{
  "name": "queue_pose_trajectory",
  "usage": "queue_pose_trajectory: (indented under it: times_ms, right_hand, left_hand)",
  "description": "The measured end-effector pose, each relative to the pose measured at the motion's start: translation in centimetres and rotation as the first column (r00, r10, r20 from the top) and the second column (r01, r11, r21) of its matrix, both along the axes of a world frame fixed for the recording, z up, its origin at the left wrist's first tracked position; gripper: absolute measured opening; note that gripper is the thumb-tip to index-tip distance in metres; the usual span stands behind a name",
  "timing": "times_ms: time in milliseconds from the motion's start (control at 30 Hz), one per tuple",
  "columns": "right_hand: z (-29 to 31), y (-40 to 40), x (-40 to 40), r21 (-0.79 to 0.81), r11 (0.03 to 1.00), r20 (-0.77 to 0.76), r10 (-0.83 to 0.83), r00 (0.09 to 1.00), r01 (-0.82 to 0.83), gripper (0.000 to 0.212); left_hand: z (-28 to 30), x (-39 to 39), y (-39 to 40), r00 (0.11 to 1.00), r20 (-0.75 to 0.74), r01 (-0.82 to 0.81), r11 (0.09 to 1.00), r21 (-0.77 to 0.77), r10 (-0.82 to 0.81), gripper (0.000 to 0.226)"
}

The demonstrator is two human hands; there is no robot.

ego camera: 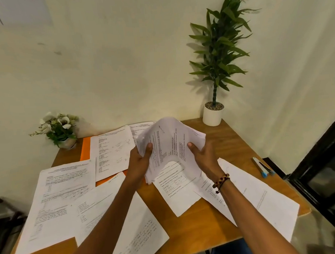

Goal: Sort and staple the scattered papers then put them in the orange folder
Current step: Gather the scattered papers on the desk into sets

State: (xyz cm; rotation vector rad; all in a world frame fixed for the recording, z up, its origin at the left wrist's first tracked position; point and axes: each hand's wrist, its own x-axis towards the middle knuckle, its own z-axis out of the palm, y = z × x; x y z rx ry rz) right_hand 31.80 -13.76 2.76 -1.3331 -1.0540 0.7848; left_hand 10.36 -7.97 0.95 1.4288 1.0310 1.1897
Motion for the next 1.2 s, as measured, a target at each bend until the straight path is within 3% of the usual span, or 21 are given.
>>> queue_pose_trajectory:
  times_ms: [100, 200, 300, 333, 433, 467, 533, 667, 767, 933, 1033, 1133, 1200]
  right_hand:
    - [-0.5, 0.1, -0.9, 0.033, 0.999, 0.069, -0.037, 0.997, 0.035, 0.026]
    - [-1.7, 0.3, -1.3, 0.028, 0.995, 0.099, -0.099, 0.990, 0.097, 0.040]
    - [-4.3, 0.4, -1.6, -0.091, 0.987, 0.157, -0.117, 0.981, 0.132, 0.039]
    - [-5.2, 0.2, -1.7, -0.116, 0.985, 0.167, -0.107, 0.980, 0.128, 0.037]
    - [-6.4, -0.4, -1.8, -0.123, 0.979, 0.182, -0.141, 0.973, 0.165, 0.032]
    - [-6.4, -0.4, -1.7, -0.109, 0.978, 0.180, -0.157, 0.971, 0.178, 0.032]
    - [-6.4, -0.3, -1.6, -0.102, 0.978, 0.174, -0.164, 0.971, 0.184, 0.033]
    - [-7.1, -0.2, -2.0, -0.134, 0.972, 0.171, -0.167, 0.971, 0.191, 0.026]
    - [-6.8, -0.1, -2.0, -0.102, 0.967, 0.179, -0.215, 0.960, 0.235, 0.031]
    - [-7.3, -0.3, -2.5, -0.162, 0.970, 0.237, -0.139, 0.961, 0.180, 0.028]
    - [-6.5, -0.4, -2.6, -0.168, 0.954, 0.230, -0.206, 0.951, 0.247, 0.030]
    - [-5.6, -0.4, -2.0, -0.138, 0.948, 0.227, -0.251, 0.941, 0.286, 0.030]
    - [-5.1, -0.4, -1.0, -0.136, 0.951, 0.175, -0.254, 0.951, 0.278, 0.027]
  left_hand:
    - [-0.5, 1.0, -0.6, 0.997, 0.074, 0.019, 1.000, -0.005, -0.019, 0.028]
    - [-1.3, 1.7, -0.8, 0.988, 0.143, 0.065, 0.997, -0.042, -0.058, 0.068]
    - [-3.2, 2.5, -1.0, 0.998, -0.066, 0.003, 0.994, -0.105, -0.010, 0.037]
    - [-3.9, 2.5, -1.2, 0.994, -0.108, -0.014, 0.991, -0.135, 0.000, 0.036]
    - [-5.5, 2.1, -1.4, 0.997, 0.062, 0.056, 0.983, -0.175, -0.045, 0.074]
    - [-5.7, 1.9, -1.3, 0.992, 0.103, 0.094, 0.984, -0.152, -0.079, 0.076]
    - [-6.2, 1.9, -1.0, 0.987, 0.093, 0.139, 0.984, -0.113, -0.129, 0.071]
    - [-7.3, 2.1, -0.5, 0.986, -0.118, 0.104, 0.991, -0.089, -0.114, 0.076]
    - [-6.9, 2.2, -0.6, 0.992, -0.071, 0.099, 0.994, -0.046, -0.102, 0.069]
    - [-7.6, 1.9, -0.9, 0.971, -0.175, 0.135, 0.977, -0.163, -0.163, 0.051]
    - [-7.1, 1.4, -0.1, 0.976, -0.174, 0.107, 0.986, -0.130, -0.129, 0.068]
    - [-4.7, 0.3, 0.3, 0.988, -0.152, 0.014, 1.000, -0.028, -0.018, 0.048]
    - [-3.4, -1.2, 0.9, 0.993, -0.030, -0.110, 0.994, -0.004, 0.110, 0.036]
